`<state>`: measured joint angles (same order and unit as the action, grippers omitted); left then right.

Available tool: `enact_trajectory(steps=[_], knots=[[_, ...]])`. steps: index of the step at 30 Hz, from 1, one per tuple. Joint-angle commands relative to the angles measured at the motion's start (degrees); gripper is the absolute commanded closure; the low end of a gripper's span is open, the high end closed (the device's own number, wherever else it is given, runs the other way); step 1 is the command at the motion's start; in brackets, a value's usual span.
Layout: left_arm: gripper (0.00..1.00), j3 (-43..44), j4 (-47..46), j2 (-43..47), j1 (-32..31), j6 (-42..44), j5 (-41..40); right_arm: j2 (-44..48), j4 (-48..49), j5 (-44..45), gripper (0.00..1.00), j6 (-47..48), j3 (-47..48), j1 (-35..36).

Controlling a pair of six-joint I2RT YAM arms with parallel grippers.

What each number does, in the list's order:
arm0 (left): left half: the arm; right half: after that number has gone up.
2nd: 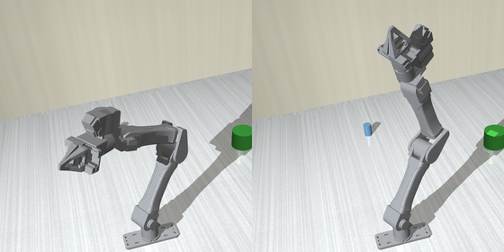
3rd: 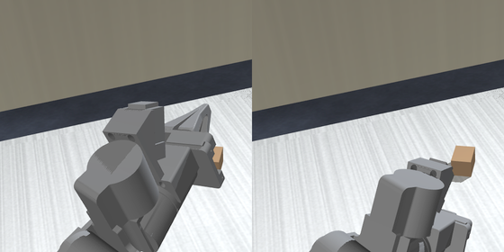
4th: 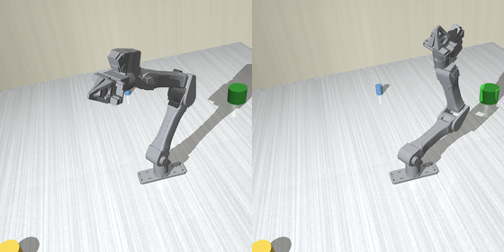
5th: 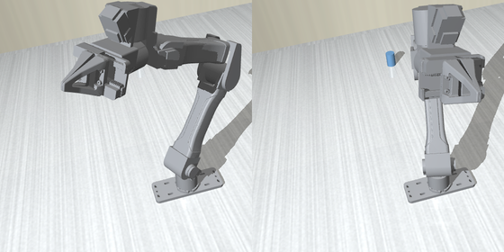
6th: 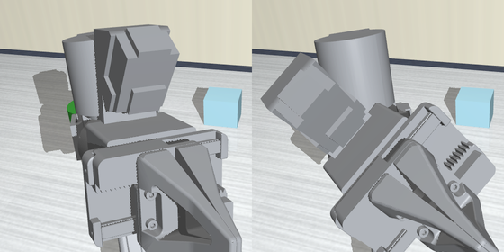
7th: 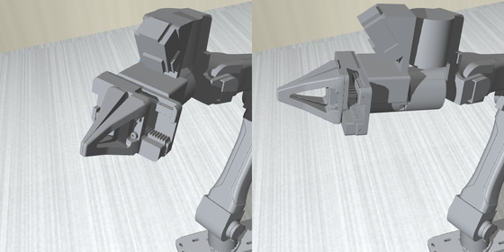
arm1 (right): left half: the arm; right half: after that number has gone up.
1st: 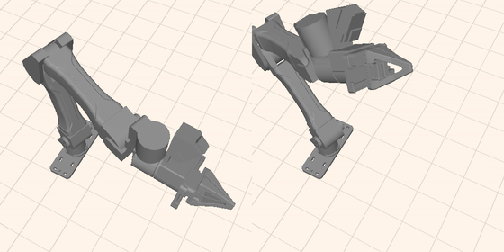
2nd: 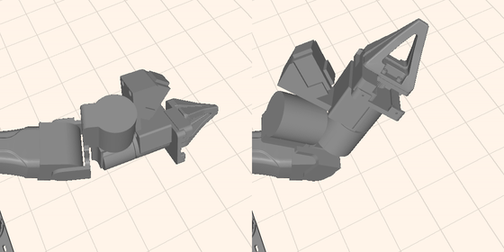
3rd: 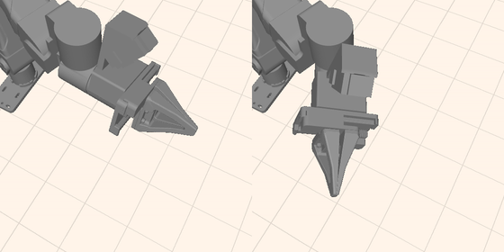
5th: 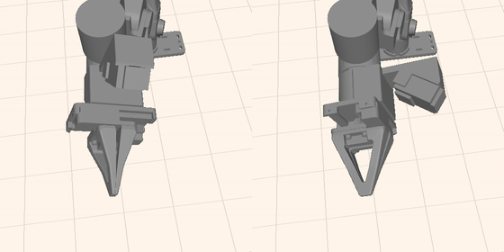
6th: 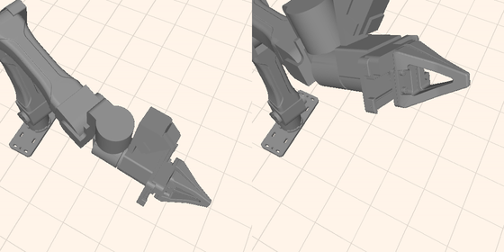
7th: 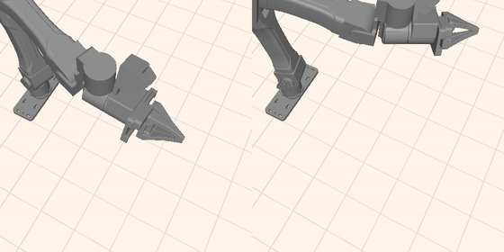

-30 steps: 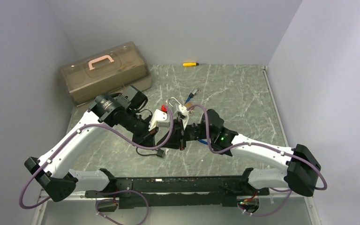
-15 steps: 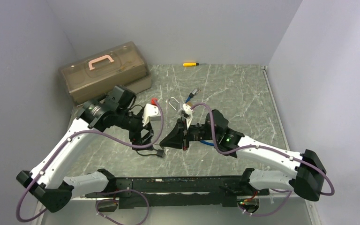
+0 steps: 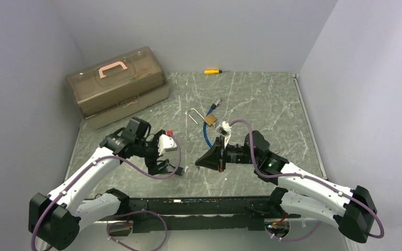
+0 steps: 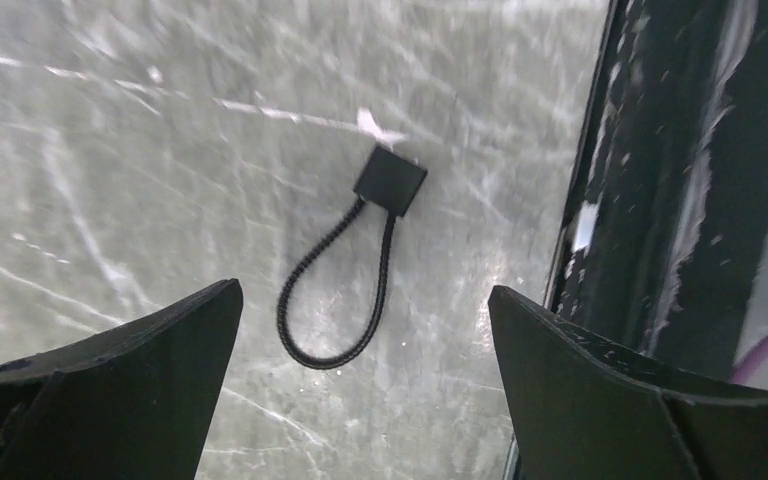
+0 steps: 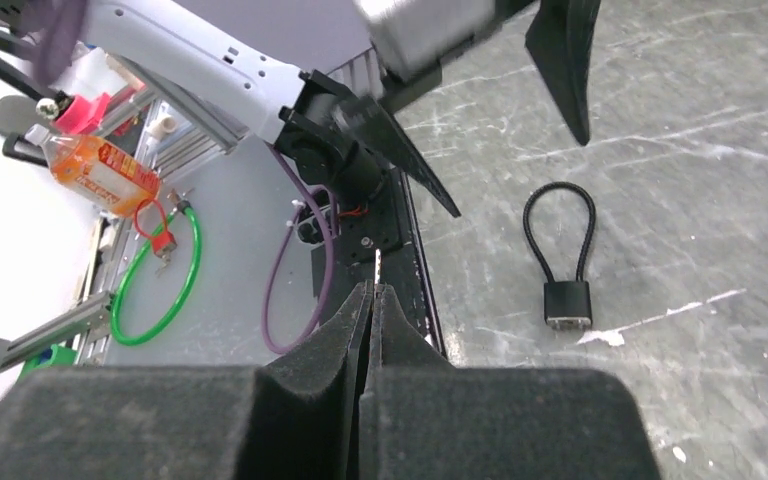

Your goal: Unlock with the key

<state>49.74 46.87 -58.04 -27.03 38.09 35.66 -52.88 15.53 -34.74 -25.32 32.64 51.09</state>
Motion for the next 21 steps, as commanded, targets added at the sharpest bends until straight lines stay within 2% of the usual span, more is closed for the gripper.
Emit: enact_trajectory(steps=[1, 5, 16, 21], knots=[[0.01, -8.33, -10.24, -0.21, -0.33, 10.08, -1.52, 4.58, -1.26, 2.62, 1.0, -1.99, -1.52, -1.15], [0.01, -12.35, -13.48, -2.23, -2.23, 14.36, -2.56, 6.48, -1.5, 3.83, 1.0, -2.54, -2.25, -1.66], [0.0, -15.78, -28.02, -10.05, -6.13, 17.87, -3.62, 5.33, -1.53, 3.35, 1.0, -3.23, -0.73, -4.68], [0.01, -16.22, -29.55, -10.98, -7.68, 18.65, -3.58, 4.47, -2.03, 1.18, 1.0, -3.94, 0.23, -7.04]])
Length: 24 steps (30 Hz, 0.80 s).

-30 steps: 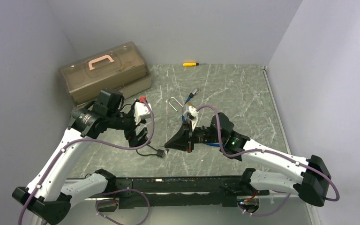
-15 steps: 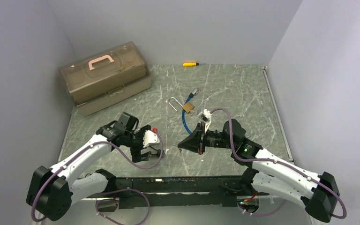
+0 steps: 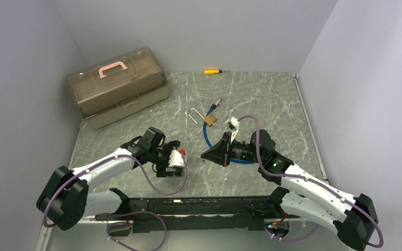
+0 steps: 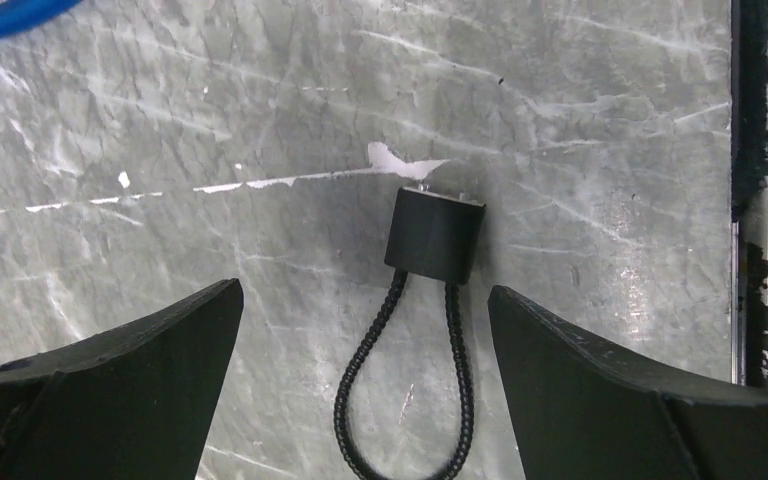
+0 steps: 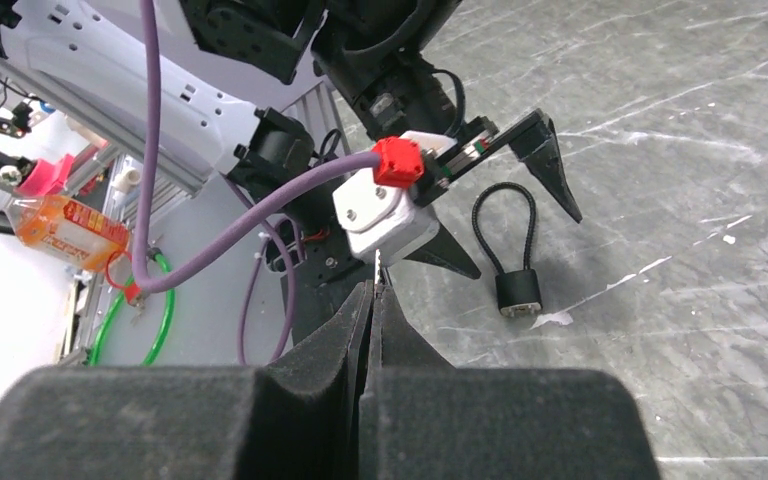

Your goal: Unlock with the key

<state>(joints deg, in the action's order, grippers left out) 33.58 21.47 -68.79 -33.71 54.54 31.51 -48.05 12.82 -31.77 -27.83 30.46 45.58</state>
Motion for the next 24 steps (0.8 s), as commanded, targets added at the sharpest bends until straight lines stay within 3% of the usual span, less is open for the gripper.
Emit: enact_trajectory(steps=[1, 6, 9, 16, 24], knots=[[0.01, 0.41, -3.18, -0.52, -1.05, 1.96, 0.07, -0.63, 0.78, -2.6, 1.0, -1.62, 2.52, -2.03], [0.01, 5.26, 0.87, -5.97, -1.31, -1.74, -9.65, -2.02, 1.28, -3.95, 1.0, -1.65, 3.07, -2.99], [0.01, 10.91, 4.38, -10.73, -1.23, -8.53, -14.05, -2.83, 0.39, -4.44, 1.0, -1.16, 4.83, -3.15], [0.01, 5.1, 1.8, -0.68, -0.96, -7.92, -3.96, -2.54, -0.81, -4.75, 1.0, -0.78, 6.64, -3.24], [0.02, 6.08, 8.13, -4.22, -1.0, 2.41, 4.29, 0.09, -0.08, -2.55, 1.0, -1.72, 5.55, -3.22]])
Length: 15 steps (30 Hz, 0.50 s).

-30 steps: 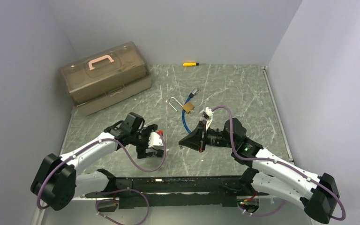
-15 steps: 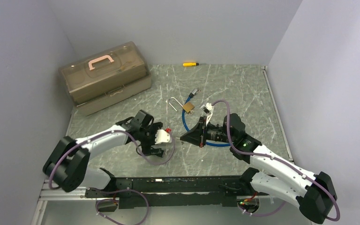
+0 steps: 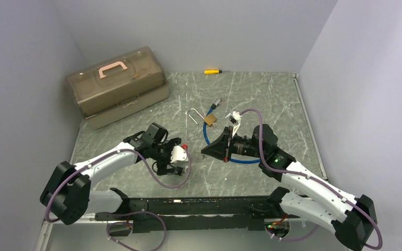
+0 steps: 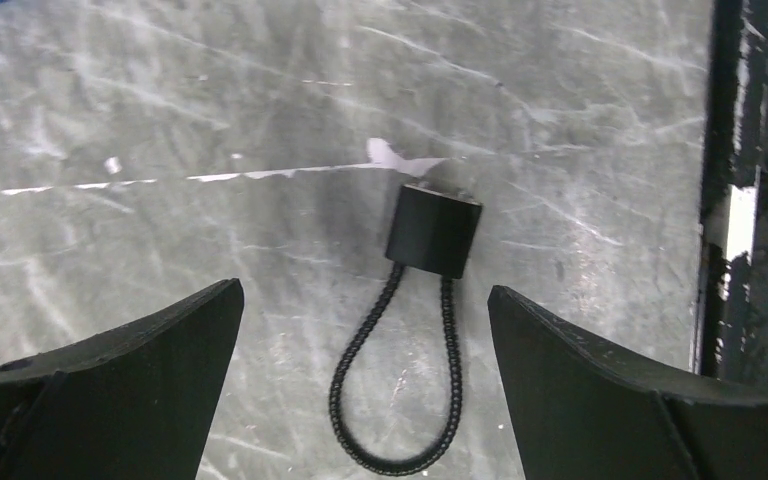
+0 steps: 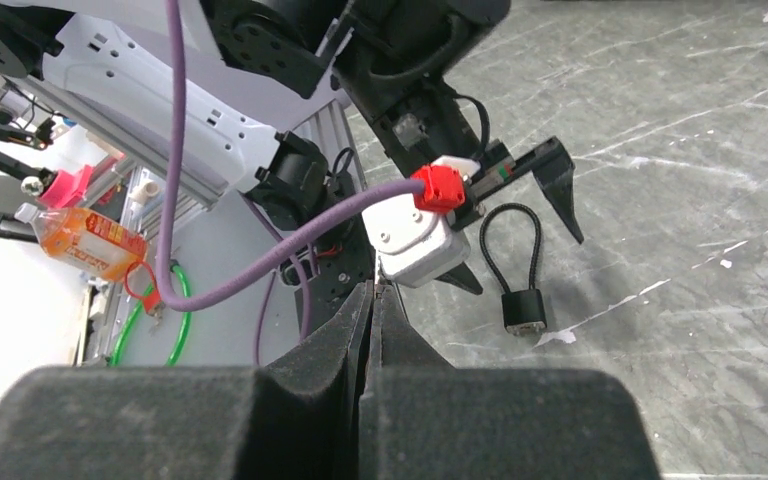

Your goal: Unlock with the key

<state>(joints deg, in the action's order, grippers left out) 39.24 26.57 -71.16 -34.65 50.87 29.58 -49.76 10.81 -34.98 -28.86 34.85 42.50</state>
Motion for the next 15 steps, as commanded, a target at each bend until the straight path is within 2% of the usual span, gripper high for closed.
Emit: enact_trajectory(steps=[1, 5, 15], knots=[[0.03, -0.05, 2.38, -2.2, -0.06, 7.09, 6.46, 2.15, 1.62, 0.94, 1.0, -0.61, 1.21, -0.14], [0.07, -1.72, -1.66, -3.04, -0.32, 8.81, 7.2, 3.29, -0.7, 1.79, 1.0, 0.3, 2.01, -0.27], [0.24, -3.59, -3.28, -5.03, -4.43, 12.55, 2.19, 4.08, -1.14, 1.17, 1.0, -0.19, 1.42, -1.98]])
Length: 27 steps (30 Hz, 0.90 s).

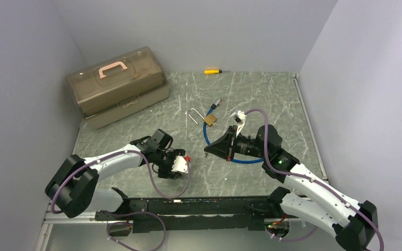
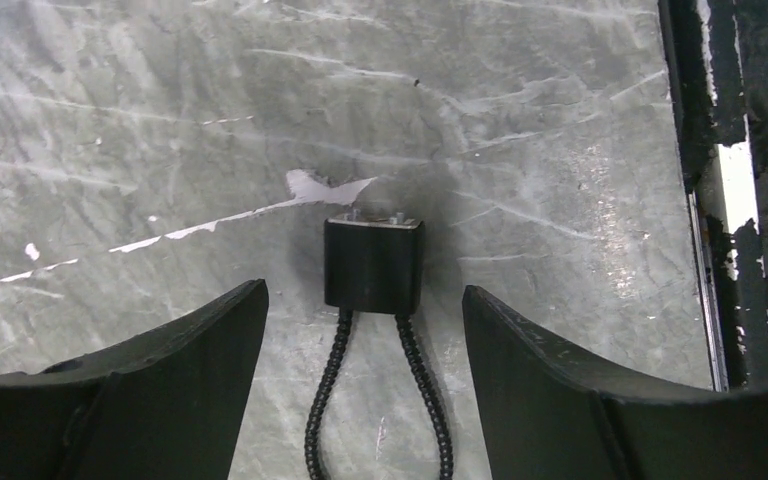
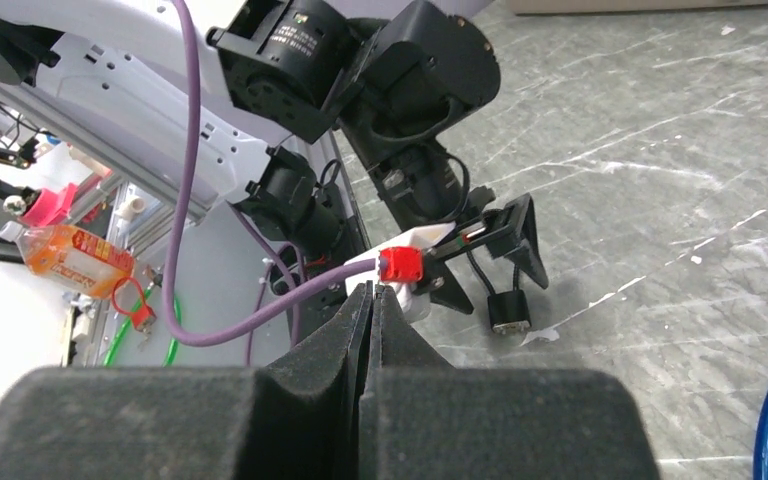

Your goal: Unlock with the key

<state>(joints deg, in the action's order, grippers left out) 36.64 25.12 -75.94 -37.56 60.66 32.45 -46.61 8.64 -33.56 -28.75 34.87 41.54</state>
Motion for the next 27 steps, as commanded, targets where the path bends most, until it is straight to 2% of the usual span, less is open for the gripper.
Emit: enact_trajectory(steps=[1, 11, 16, 22, 25, 27], knots=[[0.26, -1.23, -2.11, -0.44, -1.82, 2.98, -1.2, 1.0, 1.36, -0.47, 1.0, -0.64, 1.11, -1.27], [0.33, -1.84, -4.84, -3.82, -4.93, 3.19, -7.13, 1.59, 1.16, -1.52, 1.0, -1.57, 0.6, -3.09], [0.46, -2.01, -5.52, -4.48, -5.45, 4.04, -8.32, 1.7, 0.23, -1.68, 1.0, -2.0, 0.69, -3.56], [0.49, -4.33, -6.31, -2.08, -5.47, 5.76, -7.43, 2.0, -1.05, -1.9, 1.0, -1.93, 1.12, -4.05], [0.59, -5.22, -6.37, -0.81, -5.39, 6.53, -7.11, 1.89, -1.65, -2.03, 1.0, -1.92, 1.34, -4.29], [0.74, -5.39, -6.36, -0.53, -5.33, 6.66, -7.51, 1.69, -1.92, -2.12, 1.0, -2.01, 1.53, -4.44]])
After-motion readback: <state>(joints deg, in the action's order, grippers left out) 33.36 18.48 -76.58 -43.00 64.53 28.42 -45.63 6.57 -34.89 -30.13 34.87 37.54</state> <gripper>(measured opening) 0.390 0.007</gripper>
